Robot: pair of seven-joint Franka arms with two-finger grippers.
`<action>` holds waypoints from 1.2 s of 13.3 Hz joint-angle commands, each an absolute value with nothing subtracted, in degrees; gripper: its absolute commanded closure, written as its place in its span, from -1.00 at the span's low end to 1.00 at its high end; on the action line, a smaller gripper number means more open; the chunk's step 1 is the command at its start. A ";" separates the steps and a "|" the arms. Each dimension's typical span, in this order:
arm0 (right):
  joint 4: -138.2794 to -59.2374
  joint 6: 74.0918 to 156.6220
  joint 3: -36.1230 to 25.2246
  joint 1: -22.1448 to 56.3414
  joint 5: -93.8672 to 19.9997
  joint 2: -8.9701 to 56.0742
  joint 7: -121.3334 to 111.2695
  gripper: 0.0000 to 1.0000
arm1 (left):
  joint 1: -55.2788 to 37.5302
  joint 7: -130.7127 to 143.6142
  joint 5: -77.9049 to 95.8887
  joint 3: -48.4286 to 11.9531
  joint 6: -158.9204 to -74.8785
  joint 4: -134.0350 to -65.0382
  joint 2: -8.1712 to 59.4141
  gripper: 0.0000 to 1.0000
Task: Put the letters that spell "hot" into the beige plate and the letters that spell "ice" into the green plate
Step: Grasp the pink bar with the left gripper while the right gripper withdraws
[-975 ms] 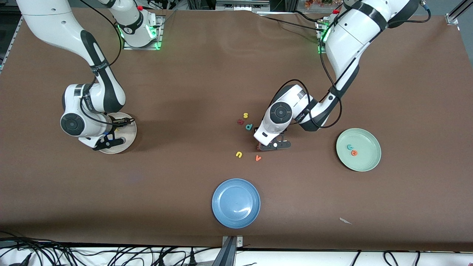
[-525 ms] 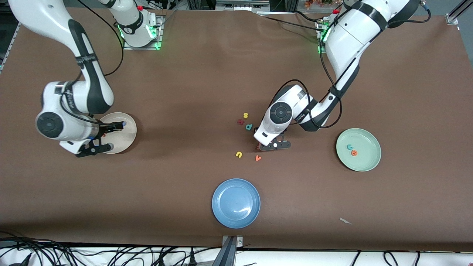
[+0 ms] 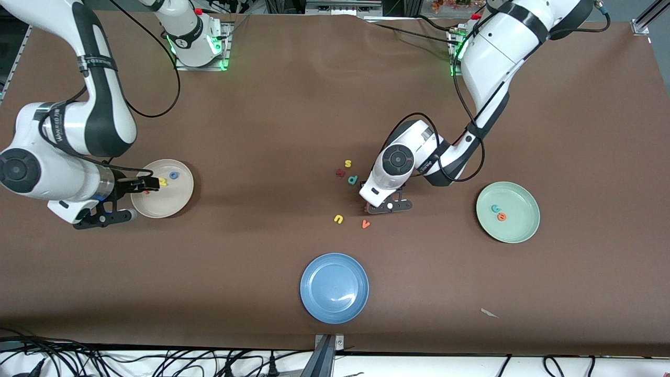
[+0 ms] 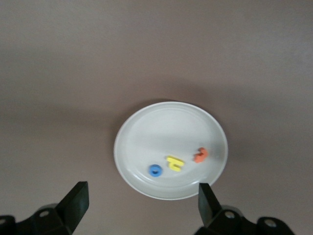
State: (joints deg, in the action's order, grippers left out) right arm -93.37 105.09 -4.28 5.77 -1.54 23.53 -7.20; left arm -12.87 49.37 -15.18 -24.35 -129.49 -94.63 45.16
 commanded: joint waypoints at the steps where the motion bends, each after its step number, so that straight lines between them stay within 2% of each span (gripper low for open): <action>1: -89.14 99.69 -4.31 5.45 -4.66 22.68 -1.35 -0.98 | -13.36 49.22 -15.38 -23.73 -129.02 -93.51 46.32 0.55; 3: -86.76 96.78 -4.31 5.54 -4.05 21.63 -0.35 -0.99 | -13.36 49.31 -16.17 -23.73 -129.02 -93.60 46.32 0.58; 8: -89.47 95.89 -4.22 5.89 -0.62 14.86 -0.61 -0.99 | -13.36 49.31 -16.26 -23.73 -129.02 -93.78 46.32 0.76; 16: -88.51 96.68 -4.31 4.57 -1.40 17.31 1.67 -0.99 | -12.66 49.22 -17.84 -23.82 -127.89 -93.43 45.09 0.99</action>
State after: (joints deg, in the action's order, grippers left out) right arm -88.13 96.60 -4.60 5.09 -1.62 17.94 0.55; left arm -12.95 49.32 -15.90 -24.36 -129.30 -94.52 45.14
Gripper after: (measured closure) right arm 0.004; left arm 0.899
